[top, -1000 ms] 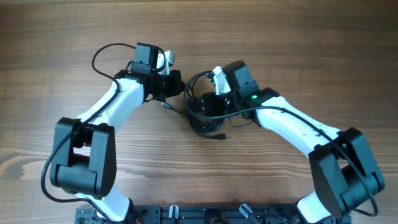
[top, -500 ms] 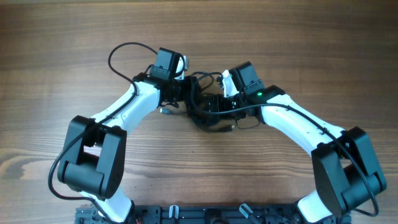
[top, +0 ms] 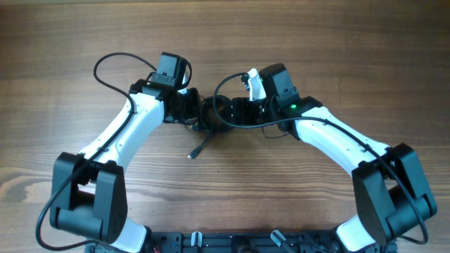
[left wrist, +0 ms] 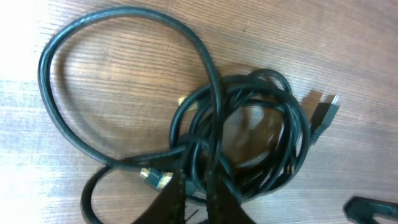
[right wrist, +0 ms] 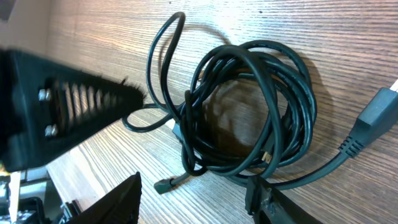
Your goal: Untangle cables
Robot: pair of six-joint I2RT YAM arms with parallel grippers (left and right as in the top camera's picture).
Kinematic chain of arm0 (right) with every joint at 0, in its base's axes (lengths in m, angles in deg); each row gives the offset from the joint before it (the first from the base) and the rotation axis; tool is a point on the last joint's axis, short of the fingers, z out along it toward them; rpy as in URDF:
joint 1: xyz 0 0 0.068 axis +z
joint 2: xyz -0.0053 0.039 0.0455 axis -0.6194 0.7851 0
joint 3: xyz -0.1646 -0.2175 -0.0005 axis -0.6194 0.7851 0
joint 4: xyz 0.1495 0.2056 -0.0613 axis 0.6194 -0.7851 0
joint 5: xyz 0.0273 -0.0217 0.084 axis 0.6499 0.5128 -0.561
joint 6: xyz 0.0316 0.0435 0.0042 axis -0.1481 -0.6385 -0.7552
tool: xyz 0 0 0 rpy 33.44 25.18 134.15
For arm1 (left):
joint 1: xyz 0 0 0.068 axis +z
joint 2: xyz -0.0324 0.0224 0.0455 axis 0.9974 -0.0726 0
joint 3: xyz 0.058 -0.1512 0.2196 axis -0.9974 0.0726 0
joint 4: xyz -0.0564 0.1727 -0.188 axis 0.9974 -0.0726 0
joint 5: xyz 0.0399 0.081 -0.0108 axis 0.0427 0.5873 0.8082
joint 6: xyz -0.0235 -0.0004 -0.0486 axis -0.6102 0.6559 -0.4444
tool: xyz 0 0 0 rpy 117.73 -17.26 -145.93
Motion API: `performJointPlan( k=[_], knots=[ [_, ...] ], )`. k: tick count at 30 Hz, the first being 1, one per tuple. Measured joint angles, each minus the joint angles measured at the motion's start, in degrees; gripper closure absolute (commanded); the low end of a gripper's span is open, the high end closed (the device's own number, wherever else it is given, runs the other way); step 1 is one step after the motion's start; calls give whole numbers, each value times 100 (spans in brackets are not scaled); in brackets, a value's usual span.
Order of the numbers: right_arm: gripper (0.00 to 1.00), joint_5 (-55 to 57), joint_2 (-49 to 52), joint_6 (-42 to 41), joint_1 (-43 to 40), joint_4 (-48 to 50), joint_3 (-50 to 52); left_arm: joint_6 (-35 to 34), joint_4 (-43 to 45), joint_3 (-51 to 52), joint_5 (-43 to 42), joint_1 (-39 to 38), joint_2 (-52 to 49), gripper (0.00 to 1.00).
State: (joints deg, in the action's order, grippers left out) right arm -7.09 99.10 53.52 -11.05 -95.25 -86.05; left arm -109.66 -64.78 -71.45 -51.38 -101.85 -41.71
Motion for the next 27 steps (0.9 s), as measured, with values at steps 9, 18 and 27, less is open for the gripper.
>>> performJointPlan(
  k=[9, 18, 27],
  knots=[
    [70, 404, 0, 223, 107, 9, 0, -129, 52, 415, -13, -258, -227, 96],
    [65, 710, 0, 501, 564, 114, 0, 9, 1335, 481, 490, -262, -293, 96],
    [88, 1126, 494, 627, 564, 940, 9, -109, -485, -92, -170, -262, -330, 96]
  ],
)
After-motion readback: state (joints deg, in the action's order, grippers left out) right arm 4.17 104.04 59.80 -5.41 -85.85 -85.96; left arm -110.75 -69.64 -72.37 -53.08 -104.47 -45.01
